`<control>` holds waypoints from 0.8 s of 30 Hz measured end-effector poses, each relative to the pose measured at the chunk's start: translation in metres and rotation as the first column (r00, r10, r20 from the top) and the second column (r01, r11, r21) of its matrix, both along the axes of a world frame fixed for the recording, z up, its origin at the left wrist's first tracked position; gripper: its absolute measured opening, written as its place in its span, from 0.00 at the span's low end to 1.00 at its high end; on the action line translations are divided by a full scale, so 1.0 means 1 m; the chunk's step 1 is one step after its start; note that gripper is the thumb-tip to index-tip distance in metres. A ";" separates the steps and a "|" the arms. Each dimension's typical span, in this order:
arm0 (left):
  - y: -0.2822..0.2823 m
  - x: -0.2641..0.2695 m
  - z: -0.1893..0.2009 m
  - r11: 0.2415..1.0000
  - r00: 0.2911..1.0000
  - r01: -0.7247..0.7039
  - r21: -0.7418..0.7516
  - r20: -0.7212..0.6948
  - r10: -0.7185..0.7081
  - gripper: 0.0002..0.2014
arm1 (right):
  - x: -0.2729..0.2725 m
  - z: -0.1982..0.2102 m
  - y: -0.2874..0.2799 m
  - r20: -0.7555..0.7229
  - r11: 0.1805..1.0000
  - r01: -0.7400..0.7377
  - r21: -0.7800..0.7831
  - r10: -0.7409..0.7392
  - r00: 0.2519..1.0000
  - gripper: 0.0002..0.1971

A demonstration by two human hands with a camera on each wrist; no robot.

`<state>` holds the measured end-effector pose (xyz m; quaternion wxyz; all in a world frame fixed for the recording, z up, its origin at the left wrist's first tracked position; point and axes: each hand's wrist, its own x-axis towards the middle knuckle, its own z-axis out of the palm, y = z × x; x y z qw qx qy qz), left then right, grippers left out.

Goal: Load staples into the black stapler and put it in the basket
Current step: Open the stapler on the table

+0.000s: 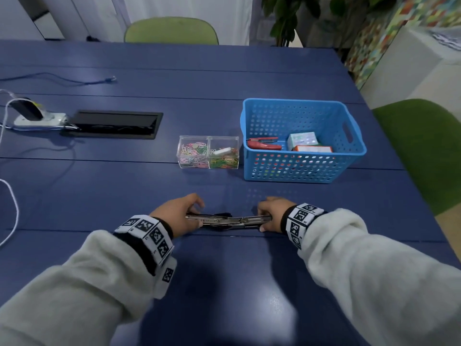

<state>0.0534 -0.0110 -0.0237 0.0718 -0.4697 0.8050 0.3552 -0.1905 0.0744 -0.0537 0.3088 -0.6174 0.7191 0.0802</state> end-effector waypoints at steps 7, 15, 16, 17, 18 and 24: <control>0.023 -0.033 -0.007 0.942 0.933 0.336 -0.001 0.140 -0.333 0.33 | 0.000 0.004 0.004 -0.015 1.000 0.010 0.010 -0.010 1.000 0.21; 0.025 -0.055 -0.017 0.886 0.877 0.457 -0.080 0.211 -0.433 0.33 | -0.048 0.019 0.041 -0.070 0.978 0.207 -0.006 -0.207 0.976 0.31; 0.026 -0.055 -0.018 0.882 0.873 0.463 -0.087 0.221 -0.436 0.33 | -0.050 0.016 0.044 -0.088 0.977 0.215 0.005 -0.213 0.973 0.32; 0.026 -0.056 -0.017 0.879 0.869 0.468 -0.091 0.232 -0.438 0.33 | -0.051 0.014 0.046 -0.104 0.974 0.225 0.011 -0.222 0.969 0.31; 0.027 -0.056 -0.017 0.876 0.864 0.474 -0.096 0.245 -0.440 0.33 | -0.051 0.011 0.047 -0.115 0.971 0.238 0.010 -0.235 0.965 0.30; 0.027 -0.058 -0.018 0.867 0.851 0.486 -0.108 0.283 -0.442 0.33 | -0.039 0.003 0.036 -0.121 0.969 0.246 0.024 -0.241 0.963 0.21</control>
